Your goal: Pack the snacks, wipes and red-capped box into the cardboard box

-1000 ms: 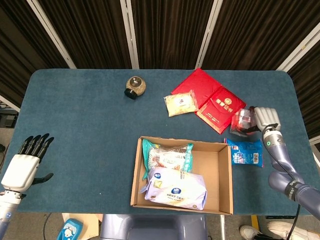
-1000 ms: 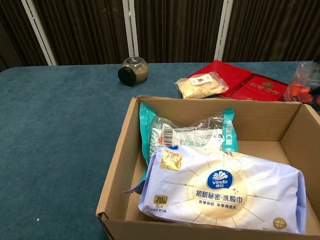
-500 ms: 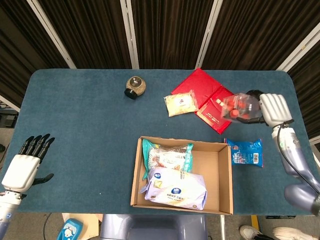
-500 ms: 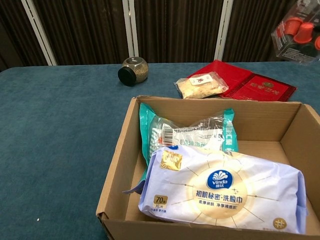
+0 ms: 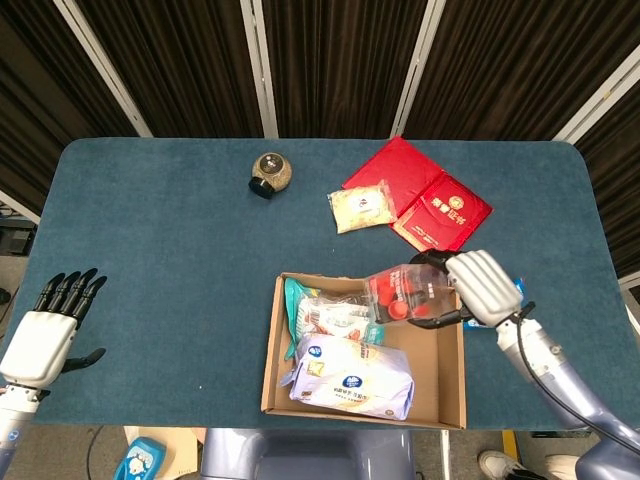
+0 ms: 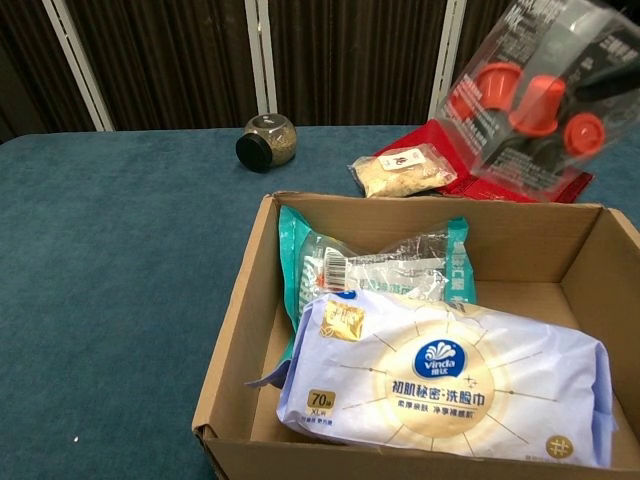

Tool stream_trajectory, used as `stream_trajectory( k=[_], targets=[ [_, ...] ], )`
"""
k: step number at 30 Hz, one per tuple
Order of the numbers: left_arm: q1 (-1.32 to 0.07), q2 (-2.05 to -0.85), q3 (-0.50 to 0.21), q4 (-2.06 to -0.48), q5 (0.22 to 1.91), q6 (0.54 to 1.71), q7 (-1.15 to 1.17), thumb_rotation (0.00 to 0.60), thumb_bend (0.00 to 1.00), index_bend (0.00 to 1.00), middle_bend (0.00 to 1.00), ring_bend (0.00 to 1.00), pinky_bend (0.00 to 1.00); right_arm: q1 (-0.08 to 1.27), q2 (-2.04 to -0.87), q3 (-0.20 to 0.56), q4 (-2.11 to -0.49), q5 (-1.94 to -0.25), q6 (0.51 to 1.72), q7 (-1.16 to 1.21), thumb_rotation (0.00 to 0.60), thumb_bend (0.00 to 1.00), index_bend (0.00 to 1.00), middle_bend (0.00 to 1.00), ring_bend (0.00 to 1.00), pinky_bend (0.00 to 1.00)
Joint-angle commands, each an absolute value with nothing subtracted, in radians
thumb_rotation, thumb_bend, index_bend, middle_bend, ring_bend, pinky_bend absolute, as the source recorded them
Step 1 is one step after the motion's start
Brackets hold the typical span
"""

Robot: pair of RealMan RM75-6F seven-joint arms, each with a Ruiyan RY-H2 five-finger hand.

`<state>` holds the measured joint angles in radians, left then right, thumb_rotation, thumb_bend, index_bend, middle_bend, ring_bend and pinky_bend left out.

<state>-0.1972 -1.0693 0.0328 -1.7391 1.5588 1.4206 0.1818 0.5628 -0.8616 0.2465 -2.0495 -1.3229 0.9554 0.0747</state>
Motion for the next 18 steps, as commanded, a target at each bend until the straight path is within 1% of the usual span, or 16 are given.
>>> stream_trajectory(
  k=[1, 3, 6, 11, 15, 18],
  targets=[
    [-0.196, -1.067, 0.031, -1.74, 1.556, 1.418, 0.178, 0.6, 0.0, 0.0, 0.0, 0.0, 0.0, 0.586, -0.89, 0.227, -2.045, -1.306, 0.917, 0.045, 0.6, 0.05, 0.24, 0.17, 0.12, 0.28],
    [-0.195, -1.067, 0.029, -1.738, 1.555, 1.418, 0.176, 0.6, 0.0, 0.0, 0.0, 0.0, 0.0, 0.603, -0.906, 0.217, -2.037, -1.283, 0.892, 0.009, 0.6, 0.04, 0.15, 0.07, 0.04, 0.21],
    [-0.194, -1.067, 0.027, -1.736, 1.553, 1.413, 0.173, 0.6, 0.0, 0.0, 0.0, 0.0, 0.0, 0.618, -0.93, 0.21, -2.023, -1.253, 0.891, -0.048, 0.6, 0.02, 0.07, 0.0, 0.0, 0.13],
    [-0.194, -1.066, 0.022, -1.733, 1.551, 1.41, 0.167, 0.6, 0.0, 0.0, 0.0, 0.0, 0.0, 0.632, -0.933, 0.205, -2.013, -1.194, 0.897, -0.116, 0.6, 0.01, 0.03, 0.0, 0.0, 0.09],
    [-0.195, -1.065, 0.02, -1.732, 1.548, 1.402, 0.161, 0.6, 0.0, 0.0, 0.0, 0.0, 0.0, 0.637, -0.903, 0.22, -2.007, -1.15, 0.914, -0.138, 0.6, 0.01, 0.03, 0.0, 0.0, 0.09],
    [-0.196, -1.066, 0.018, -1.731, 1.545, 1.397, 0.16, 0.6, 0.0, 0.0, 0.0, 0.0, 0.0, 0.649, -0.868, 0.238, -1.969, -1.112, 0.933, -0.185, 0.6, 0.01, 0.03, 0.0, 0.0, 0.07]
  ],
)
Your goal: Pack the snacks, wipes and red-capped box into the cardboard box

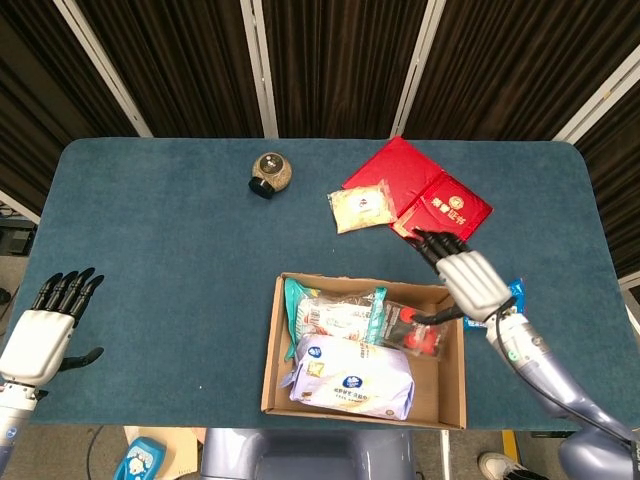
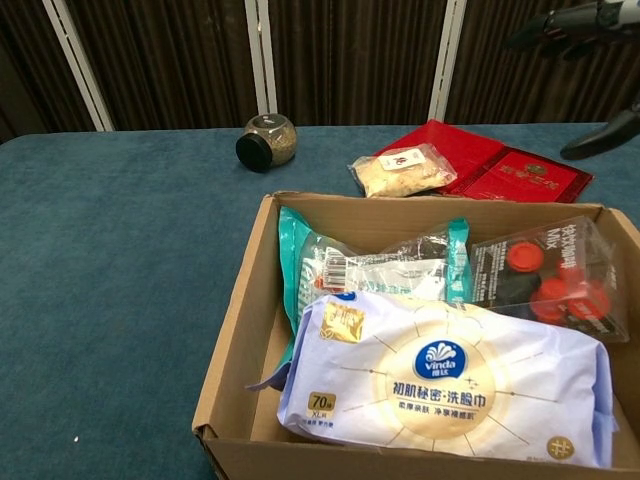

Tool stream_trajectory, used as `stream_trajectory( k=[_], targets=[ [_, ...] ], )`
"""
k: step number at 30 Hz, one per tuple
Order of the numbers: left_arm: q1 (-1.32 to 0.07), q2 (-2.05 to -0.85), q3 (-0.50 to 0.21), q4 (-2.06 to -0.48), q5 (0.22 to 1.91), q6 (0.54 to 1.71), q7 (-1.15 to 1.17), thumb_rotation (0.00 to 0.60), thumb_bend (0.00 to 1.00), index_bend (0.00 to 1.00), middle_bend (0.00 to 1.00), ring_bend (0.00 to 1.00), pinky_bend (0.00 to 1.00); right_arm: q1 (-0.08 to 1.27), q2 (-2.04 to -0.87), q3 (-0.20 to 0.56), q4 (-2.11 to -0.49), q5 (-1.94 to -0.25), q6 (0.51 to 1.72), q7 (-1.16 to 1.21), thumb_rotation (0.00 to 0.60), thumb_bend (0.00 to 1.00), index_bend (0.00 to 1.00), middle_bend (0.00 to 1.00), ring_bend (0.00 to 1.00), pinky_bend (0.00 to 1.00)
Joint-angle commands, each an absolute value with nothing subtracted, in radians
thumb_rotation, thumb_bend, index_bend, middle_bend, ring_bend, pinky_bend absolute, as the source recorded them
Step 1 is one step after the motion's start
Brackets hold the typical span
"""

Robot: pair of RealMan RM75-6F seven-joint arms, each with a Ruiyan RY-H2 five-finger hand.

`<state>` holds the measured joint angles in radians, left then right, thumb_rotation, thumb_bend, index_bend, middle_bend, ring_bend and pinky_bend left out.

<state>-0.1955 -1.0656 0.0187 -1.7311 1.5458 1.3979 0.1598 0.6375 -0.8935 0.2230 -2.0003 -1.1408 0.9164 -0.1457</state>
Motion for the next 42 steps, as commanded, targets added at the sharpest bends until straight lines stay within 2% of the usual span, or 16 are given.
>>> stream_trajectory(
  k=[1, 9, 17, 23, 33, 42],
  targets=[
    [-0.196, -1.065, 0.017, -1.731, 1.544, 1.395, 0.16, 0.6, 0.0, 0.0, 0.0, 0.0, 0.0, 0.654, -0.858, 0.241, -1.952, -1.096, 0.934, -0.204, 0.6, 0.01, 0.03, 0.0, 0.0, 0.07],
    [-0.197, -1.068, 0.016, -1.73, 1.548, 1.389, 0.16, 0.6, 0.0, 0.0, 0.0, 0.0, 0.0, 0.7, -0.802, 0.21, -1.786, -0.933, 0.809, -0.278, 0.6, 0.0, 0.03, 0.0, 0.0, 0.05],
    [-0.196, -1.075, 0.015, -1.725, 1.557, 1.389, 0.157, 0.6, 0.0, 0.0, 0.0, 0.0, 0.0, 0.687, -0.872, 0.118, -1.61, -0.908, 0.69, -0.264, 0.6, 0.0, 0.04, 0.0, 0.0, 0.04],
    [-0.201, -1.083, 0.012, -1.719, 1.563, 1.383, 0.153, 0.6, 0.0, 0.0, 0.0, 0.0, 0.0, 0.651, -0.942, 0.068, -1.562, -0.981, 0.652, -0.209, 0.6, 0.0, 0.03, 0.0, 0.0, 0.03],
    [-0.208, -1.082, 0.014, -1.72, 1.56, 1.362, 0.13, 0.6, 0.0, 0.0, 0.0, 0.0, 0.0, 0.603, -1.103, 0.044, -1.417, -1.192, 0.695, -0.068, 0.6, 0.0, 0.03, 0.0, 0.0, 0.03],
    [-0.207, -1.077, 0.013, -1.717, 1.551, 1.355, 0.113, 0.6, 0.0, 0.0, 0.0, 0.0, 0.0, 0.583, -1.182, 0.002, -1.311, -1.263, 0.691, -0.03, 0.6, 0.0, 0.03, 0.0, 0.0, 0.03]
  ],
)
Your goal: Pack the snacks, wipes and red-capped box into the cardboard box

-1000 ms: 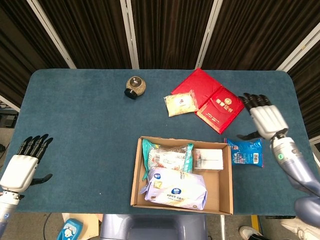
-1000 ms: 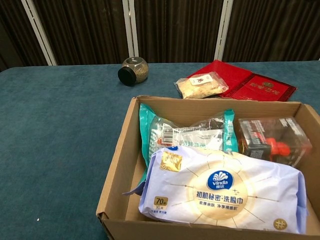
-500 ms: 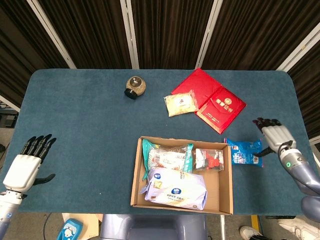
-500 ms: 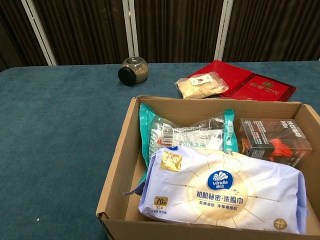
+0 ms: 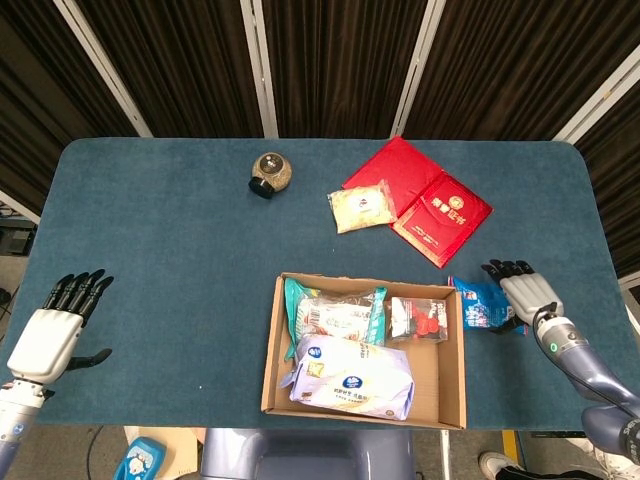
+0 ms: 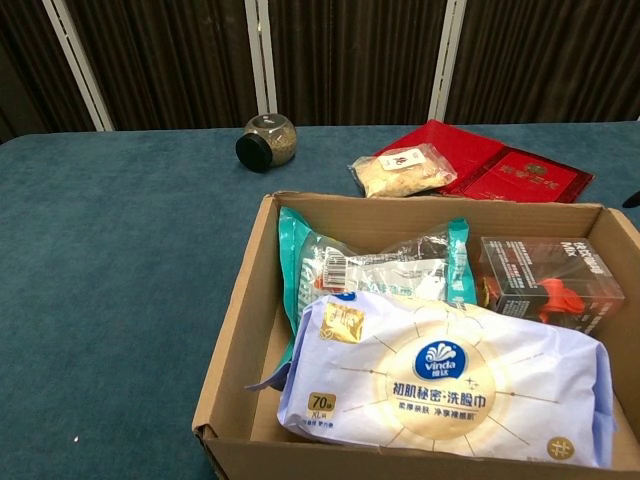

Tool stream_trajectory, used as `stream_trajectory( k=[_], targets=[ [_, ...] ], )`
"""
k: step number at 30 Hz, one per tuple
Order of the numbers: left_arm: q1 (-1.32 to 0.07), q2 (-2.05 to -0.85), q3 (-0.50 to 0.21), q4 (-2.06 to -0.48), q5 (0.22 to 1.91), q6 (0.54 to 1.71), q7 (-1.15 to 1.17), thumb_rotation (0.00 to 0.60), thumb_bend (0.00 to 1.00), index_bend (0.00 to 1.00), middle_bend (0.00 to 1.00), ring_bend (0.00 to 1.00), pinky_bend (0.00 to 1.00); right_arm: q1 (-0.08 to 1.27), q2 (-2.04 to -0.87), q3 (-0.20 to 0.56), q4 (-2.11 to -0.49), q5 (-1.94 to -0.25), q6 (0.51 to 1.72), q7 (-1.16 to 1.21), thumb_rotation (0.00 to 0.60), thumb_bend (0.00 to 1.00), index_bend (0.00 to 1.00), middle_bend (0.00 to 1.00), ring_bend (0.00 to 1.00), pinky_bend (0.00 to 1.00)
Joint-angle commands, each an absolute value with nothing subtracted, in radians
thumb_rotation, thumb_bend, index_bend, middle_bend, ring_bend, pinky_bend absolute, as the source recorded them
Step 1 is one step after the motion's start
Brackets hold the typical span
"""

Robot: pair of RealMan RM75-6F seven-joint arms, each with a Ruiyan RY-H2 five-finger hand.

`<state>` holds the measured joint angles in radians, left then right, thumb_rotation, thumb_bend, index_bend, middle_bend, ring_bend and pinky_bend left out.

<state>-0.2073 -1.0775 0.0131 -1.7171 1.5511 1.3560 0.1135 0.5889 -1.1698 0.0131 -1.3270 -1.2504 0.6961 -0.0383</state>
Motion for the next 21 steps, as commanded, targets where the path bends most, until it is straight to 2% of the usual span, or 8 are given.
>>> stream_trajectory(
  k=[1, 8, 10, 11, 13, 15, 17, 21],
  targets=[
    [-0.207, -1.077, 0.013, -1.717, 1.55, 1.355, 0.112, 0.6, 0.0, 0.0, 0.0, 0.0, 0.0, 0.582, -1.186, -0.004, -1.304, -1.266, 0.686, -0.029, 0.6, 0.0, 0.03, 0.0, 0.0, 0.03],
    [-0.21, -1.077, 0.011, -1.715, 1.546, 1.349, 0.11, 0.6, 0.0, 0.0, 0.0, 0.0, 0.0, 0.571, -1.226, -0.027, -1.246, -1.274, 0.661, -0.02, 0.6, 0.0, 0.04, 0.0, 0.0, 0.05],
    [-0.211, -1.078, 0.01, -1.715, 1.546, 1.348, 0.11, 0.6, 0.0, 0.0, 0.0, 0.0, 0.0, 0.568, -1.239, -0.029, -1.23, -1.278, 0.663, -0.021, 0.6, 0.0, 0.08, 0.02, 0.0, 0.1],
    [-0.211, -1.079, 0.01, -1.714, 1.546, 1.347, 0.111, 0.6, 0.0, 0.0, 0.0, 0.0, 0.0, 0.565, -1.248, -0.03, -1.221, -1.282, 0.669, -0.021, 0.6, 0.0, 0.13, 0.06, 0.03, 0.15],
    [-0.212, -1.08, 0.01, -1.715, 1.544, 1.344, 0.112, 0.6, 0.0, 0.0, 0.0, 0.0, 0.0, 0.553, -1.276, -0.029, -1.193, -1.297, 0.702, -0.019, 0.6, 0.0, 0.26, 0.18, 0.13, 0.28],
    [-0.213, -1.079, 0.01, -1.716, 1.543, 1.341, 0.113, 0.6, 0.0, 0.0, 0.0, 0.0, 0.0, 0.54, -1.309, -0.026, -1.158, -1.315, 0.741, -0.011, 0.6, 0.04, 0.44, 0.35, 0.31, 0.46],
    [-0.213, -1.079, 0.01, -1.718, 1.543, 1.341, 0.113, 0.6, 0.0, 0.0, 0.0, 0.0, 0.0, 0.528, -1.344, -0.023, -1.116, -1.336, 0.78, 0.01, 0.6, 0.09, 0.56, 0.48, 0.45, 0.59],
    [-0.212, -1.079, 0.01, -1.718, 1.545, 1.344, 0.114, 0.6, 0.0, 0.0, 0.0, 0.0, 0.0, 0.511, -1.384, -0.021, -1.066, -1.376, 0.842, 0.053, 0.6, 0.15, 0.69, 0.62, 0.59, 0.71]
  ],
)
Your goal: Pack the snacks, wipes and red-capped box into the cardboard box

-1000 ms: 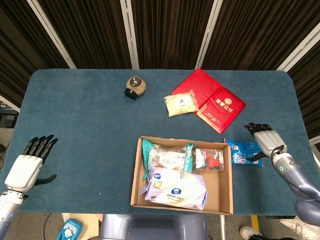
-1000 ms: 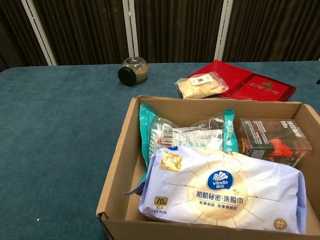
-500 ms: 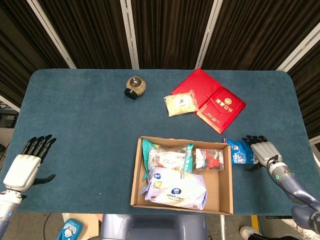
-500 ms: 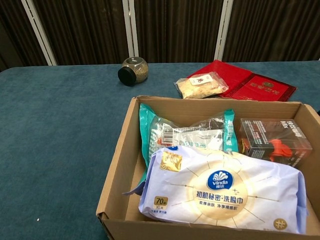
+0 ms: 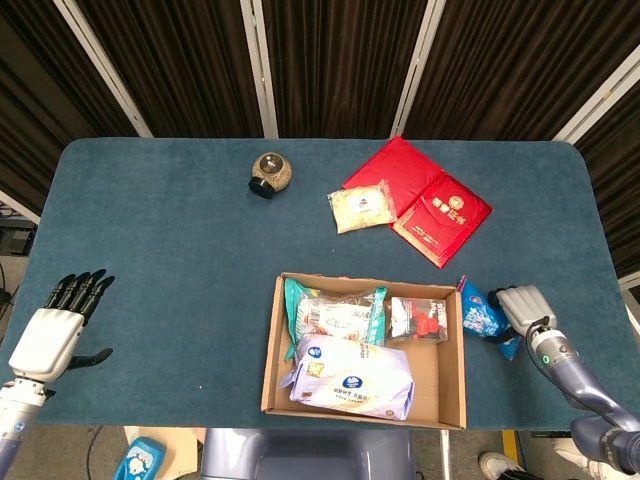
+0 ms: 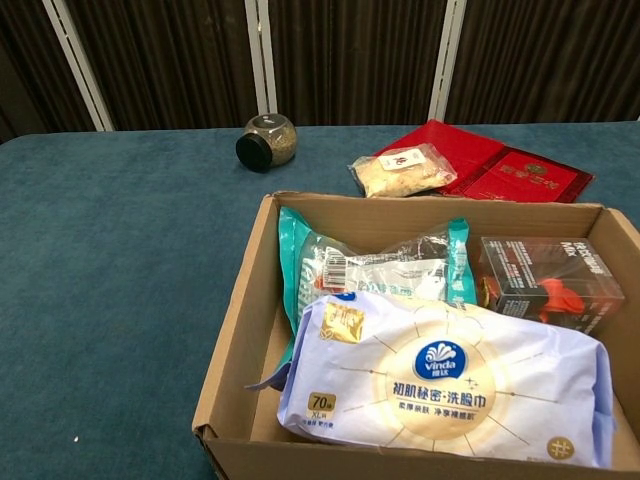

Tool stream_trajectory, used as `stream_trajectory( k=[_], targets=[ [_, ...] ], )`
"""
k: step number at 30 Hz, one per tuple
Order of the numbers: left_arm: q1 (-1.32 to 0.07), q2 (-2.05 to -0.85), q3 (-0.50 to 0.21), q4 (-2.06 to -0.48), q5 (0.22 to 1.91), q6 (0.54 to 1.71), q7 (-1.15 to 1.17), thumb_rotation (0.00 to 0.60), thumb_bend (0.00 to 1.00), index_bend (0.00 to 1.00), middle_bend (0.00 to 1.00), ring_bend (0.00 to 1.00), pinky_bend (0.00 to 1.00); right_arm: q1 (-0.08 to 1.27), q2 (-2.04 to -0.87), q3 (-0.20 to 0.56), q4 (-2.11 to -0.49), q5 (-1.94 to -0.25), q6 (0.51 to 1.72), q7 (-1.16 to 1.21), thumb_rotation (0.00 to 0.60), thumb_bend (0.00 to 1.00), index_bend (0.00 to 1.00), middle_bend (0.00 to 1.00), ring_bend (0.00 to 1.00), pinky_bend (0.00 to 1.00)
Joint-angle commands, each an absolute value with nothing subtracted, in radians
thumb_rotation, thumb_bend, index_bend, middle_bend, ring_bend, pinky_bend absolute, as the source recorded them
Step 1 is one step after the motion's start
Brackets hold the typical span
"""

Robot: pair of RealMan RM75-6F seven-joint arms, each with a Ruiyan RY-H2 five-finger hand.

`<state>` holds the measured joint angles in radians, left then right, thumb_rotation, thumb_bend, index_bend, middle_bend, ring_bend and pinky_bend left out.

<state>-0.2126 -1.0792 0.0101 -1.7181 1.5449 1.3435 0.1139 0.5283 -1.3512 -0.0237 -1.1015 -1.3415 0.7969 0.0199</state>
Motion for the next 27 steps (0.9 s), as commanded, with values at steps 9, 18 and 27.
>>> stream_trajectory(
  k=[9, 18, 27],
  targets=[
    [-0.212, -1.077, 0.011, -1.718, 1.546, 1.343, 0.109, 0.6, 0.0, 0.0, 0.0, 0.0, 0.0, 0.519, -1.326, 0.027, -1.096, -1.42, 0.948, 0.094, 0.6, 0.16, 0.72, 0.64, 0.61, 0.72],
    [-0.21, -1.075, 0.014, -1.719, 1.556, 1.348, 0.103, 0.6, 0.0, 0.0, 0.0, 0.0, 0.0, 0.533, -1.149, 0.139, -1.273, -1.359, 1.021, 0.058, 0.6, 0.16, 0.72, 0.64, 0.61, 0.72],
    [-0.207, -1.073, 0.018, -1.721, 1.571, 1.358, 0.1, 0.6, 0.0, 0.0, 0.0, 0.0, 0.0, 0.524, -0.938, 0.225, -1.6, -1.378, 1.132, 0.03, 0.6, 0.15, 0.71, 0.64, 0.61, 0.72]
  ],
)
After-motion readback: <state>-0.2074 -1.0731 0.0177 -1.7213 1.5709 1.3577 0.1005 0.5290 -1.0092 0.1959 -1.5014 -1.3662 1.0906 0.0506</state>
